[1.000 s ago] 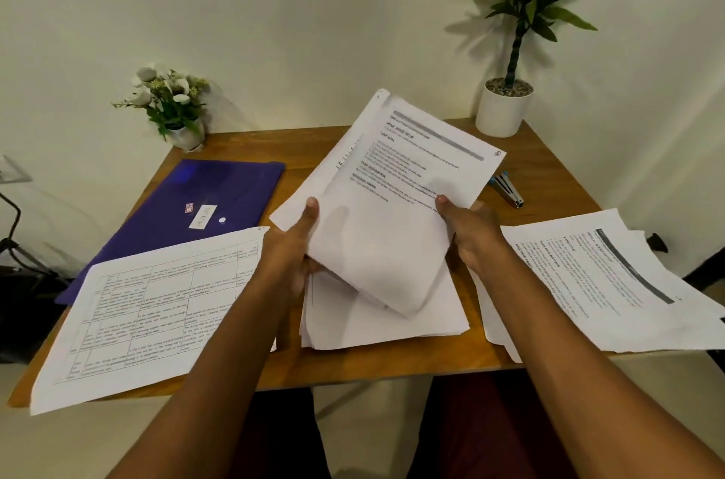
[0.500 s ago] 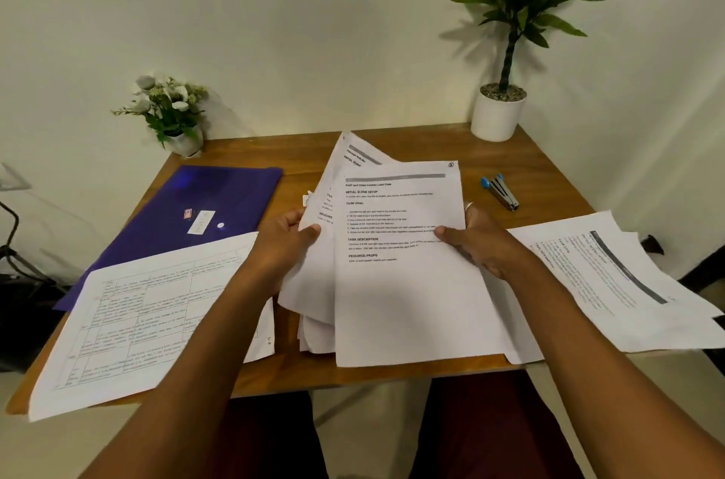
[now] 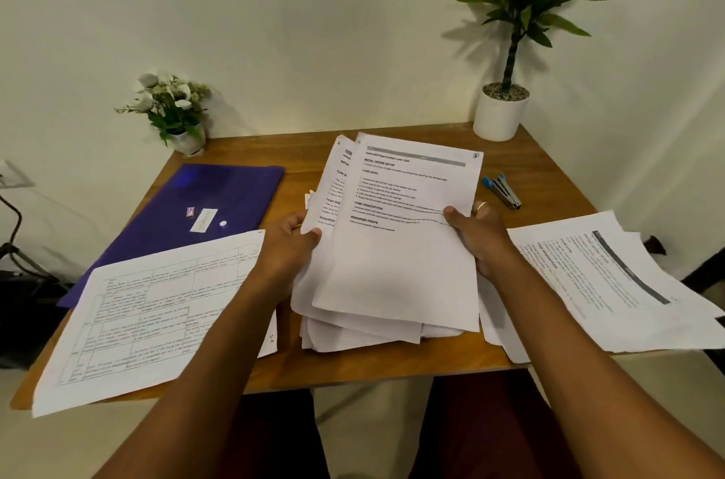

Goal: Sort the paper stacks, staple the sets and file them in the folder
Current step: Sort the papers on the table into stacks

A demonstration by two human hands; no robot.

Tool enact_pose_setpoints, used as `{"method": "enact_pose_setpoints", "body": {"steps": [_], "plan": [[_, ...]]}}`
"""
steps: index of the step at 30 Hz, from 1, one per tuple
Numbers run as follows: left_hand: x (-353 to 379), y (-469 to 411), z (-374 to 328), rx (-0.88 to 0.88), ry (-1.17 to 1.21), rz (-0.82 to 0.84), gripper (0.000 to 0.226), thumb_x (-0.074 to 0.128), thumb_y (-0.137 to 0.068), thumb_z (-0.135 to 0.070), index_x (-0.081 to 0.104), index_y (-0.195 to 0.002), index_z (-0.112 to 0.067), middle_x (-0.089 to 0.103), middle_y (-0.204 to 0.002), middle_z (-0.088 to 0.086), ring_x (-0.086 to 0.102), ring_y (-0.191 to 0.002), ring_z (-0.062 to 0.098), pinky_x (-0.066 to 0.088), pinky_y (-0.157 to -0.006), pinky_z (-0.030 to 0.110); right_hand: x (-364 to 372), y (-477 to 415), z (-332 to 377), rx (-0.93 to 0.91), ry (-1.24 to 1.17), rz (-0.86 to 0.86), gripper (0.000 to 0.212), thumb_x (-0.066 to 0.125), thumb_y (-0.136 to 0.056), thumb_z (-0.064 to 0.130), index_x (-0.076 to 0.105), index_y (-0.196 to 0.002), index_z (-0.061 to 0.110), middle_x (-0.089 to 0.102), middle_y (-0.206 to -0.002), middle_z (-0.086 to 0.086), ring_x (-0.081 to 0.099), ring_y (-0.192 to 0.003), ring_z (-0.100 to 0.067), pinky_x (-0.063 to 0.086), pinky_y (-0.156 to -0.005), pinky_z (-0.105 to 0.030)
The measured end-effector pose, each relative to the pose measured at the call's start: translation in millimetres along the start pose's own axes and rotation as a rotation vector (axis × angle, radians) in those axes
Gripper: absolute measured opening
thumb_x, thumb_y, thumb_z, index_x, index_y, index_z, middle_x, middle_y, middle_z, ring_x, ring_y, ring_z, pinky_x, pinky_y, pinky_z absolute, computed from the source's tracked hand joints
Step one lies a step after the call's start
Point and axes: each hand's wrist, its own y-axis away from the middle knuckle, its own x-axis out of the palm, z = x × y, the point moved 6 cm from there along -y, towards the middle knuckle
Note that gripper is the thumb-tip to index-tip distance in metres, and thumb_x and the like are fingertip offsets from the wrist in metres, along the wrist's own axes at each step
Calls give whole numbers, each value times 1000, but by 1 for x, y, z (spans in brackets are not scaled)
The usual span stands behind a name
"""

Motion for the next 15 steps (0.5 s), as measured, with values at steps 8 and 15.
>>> {"method": "enact_pose_setpoints", "body": {"steps": [8,15], "plan": [[-5,1,-5,-29,37,66,13,60,-101,-28,61,-114,-27,71,-114,-3,72,-87,20,61,-70,36,34,8,-5,57,-110,-33,31,73,-93,28,62,-120,19,73,-113,5,71,-100,-17,60,-86,-38],[-13,1,-6,-92,147,122,17,62,-99,-20,68,-113,-28,78,-100,4,76,-89,34,61,-82,54,63,6,7,99,-227,-9,34,83,-80,28,70,-111,21,77,-105,5,72,-101,-22,58,-92,-44]]}}
